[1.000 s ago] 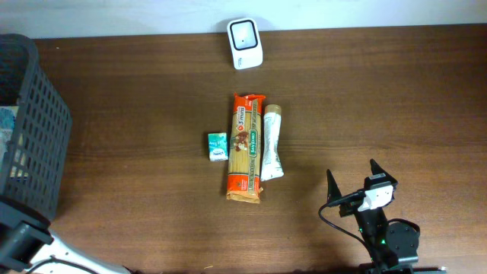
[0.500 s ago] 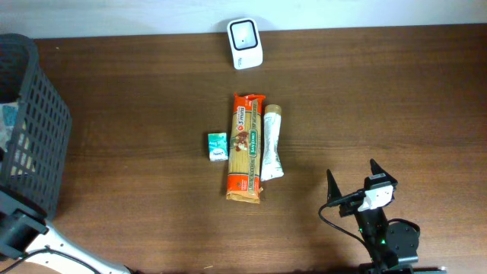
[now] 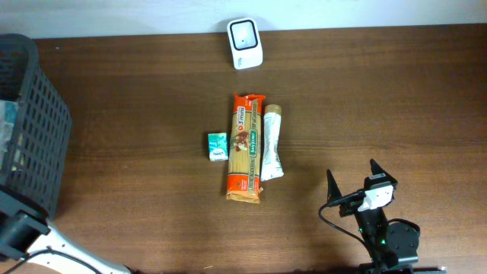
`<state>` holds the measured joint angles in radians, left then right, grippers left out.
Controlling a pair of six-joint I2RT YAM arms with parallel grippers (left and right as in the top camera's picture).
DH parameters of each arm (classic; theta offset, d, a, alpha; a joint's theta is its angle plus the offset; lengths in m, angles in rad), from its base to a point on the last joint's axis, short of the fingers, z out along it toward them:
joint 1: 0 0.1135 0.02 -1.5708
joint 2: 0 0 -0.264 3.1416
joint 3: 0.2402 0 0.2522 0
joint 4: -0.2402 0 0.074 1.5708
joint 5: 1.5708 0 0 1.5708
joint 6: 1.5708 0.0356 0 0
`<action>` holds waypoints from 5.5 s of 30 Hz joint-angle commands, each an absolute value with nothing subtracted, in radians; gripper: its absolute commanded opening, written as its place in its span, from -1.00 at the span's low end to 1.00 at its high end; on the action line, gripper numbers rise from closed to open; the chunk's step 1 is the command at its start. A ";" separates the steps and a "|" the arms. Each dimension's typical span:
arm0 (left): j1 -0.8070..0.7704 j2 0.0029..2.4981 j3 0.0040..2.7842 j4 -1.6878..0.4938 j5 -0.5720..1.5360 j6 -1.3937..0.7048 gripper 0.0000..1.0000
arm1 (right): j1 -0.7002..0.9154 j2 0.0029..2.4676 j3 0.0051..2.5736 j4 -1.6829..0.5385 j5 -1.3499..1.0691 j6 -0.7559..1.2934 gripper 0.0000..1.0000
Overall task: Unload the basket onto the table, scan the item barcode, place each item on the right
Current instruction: 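Reach the left gripper into the basket and grasp the white-blue bag, then place the white-blue bag on the table left of the green box, then reach the left gripper into the basket and grasp the mint-green pouch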
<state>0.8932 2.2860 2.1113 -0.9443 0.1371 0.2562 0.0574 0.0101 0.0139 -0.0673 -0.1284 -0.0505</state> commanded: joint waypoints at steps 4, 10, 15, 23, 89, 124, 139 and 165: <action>0.873 1.945 2.192 -0.943 0.378 0.150 -1.00 | 0.052 0.004 0.006 -0.068 -0.123 -0.041 0.97; 0.786 1.729 2.192 -0.964 0.382 0.116 -1.00 | 0.052 0.004 0.006 -0.068 -0.123 -0.041 0.97; 0.641 1.588 2.192 -1.068 0.382 0.117 -1.00 | 0.052 0.004 0.006 -0.068 -0.123 -0.041 0.97; 0.364 1.611 2.189 -1.323 0.379 0.117 -1.00 | 0.052 0.004 0.006 -0.068 -0.123 -0.041 0.97; 0.652 1.608 2.062 -1.143 -0.124 -0.126 0.79 | 0.052 0.004 0.006 -0.068 -0.123 -0.041 0.97; 0.813 2.203 1.980 -0.981 -0.341 0.363 0.82 | 0.052 0.004 0.006 -0.068 -0.123 -0.041 0.97; 0.882 2.348 1.977 -1.031 -0.336 0.364 0.20 | 0.052 0.004 0.006 -0.068 -0.123 -0.041 0.97; 0.799 2.236 2.101 -1.042 -0.105 0.287 -1.00 | 0.052 0.004 0.006 -0.068 -0.123 -0.041 0.97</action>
